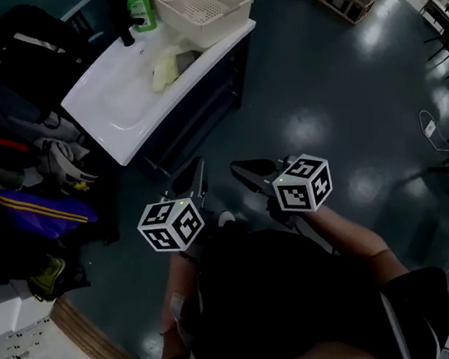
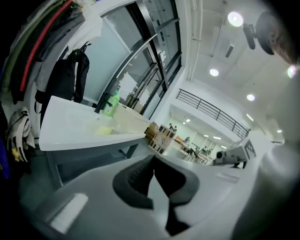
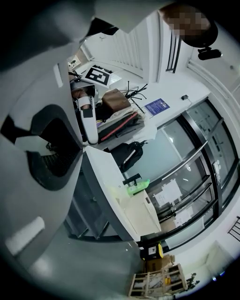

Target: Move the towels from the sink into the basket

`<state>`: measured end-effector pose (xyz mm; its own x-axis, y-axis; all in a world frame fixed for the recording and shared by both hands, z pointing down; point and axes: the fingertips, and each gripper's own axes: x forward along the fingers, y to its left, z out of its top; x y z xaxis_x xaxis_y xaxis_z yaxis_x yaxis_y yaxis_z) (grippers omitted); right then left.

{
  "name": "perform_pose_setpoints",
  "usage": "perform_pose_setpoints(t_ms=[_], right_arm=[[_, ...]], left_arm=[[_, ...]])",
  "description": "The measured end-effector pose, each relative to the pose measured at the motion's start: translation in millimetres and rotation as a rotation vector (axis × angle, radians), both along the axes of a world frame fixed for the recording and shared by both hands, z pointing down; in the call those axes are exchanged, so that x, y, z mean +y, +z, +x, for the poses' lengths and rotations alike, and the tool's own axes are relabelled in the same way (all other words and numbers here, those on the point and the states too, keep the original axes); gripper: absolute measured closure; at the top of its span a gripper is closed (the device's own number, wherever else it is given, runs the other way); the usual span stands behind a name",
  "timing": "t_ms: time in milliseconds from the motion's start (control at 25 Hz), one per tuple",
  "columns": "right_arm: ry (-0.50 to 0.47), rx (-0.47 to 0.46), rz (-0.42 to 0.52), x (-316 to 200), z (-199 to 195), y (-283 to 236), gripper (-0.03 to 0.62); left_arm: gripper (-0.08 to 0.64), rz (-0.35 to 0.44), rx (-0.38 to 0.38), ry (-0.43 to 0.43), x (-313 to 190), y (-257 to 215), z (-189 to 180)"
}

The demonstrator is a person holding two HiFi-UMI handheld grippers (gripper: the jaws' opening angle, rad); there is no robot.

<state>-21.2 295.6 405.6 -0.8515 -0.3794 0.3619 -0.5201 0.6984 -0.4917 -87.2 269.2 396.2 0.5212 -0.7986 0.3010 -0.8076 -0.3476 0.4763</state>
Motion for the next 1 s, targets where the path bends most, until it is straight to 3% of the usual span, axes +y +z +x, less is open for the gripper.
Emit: perform_pose_setpoints(t_ms=[600,1000], right_arm=[[-0.042,0.016,-0.028,-52.0,-72.2,12.2,0.592],[-0.047,0.019,-0.041,-86.9,-75.8,19.0,0.593]], left_arm=[[0.551,-0.039,-0.042,0.036,-45.4,17.2,-55.1],[0.551,-0.057,-0.041,0.036,-74.9,25.7,-61.8]])
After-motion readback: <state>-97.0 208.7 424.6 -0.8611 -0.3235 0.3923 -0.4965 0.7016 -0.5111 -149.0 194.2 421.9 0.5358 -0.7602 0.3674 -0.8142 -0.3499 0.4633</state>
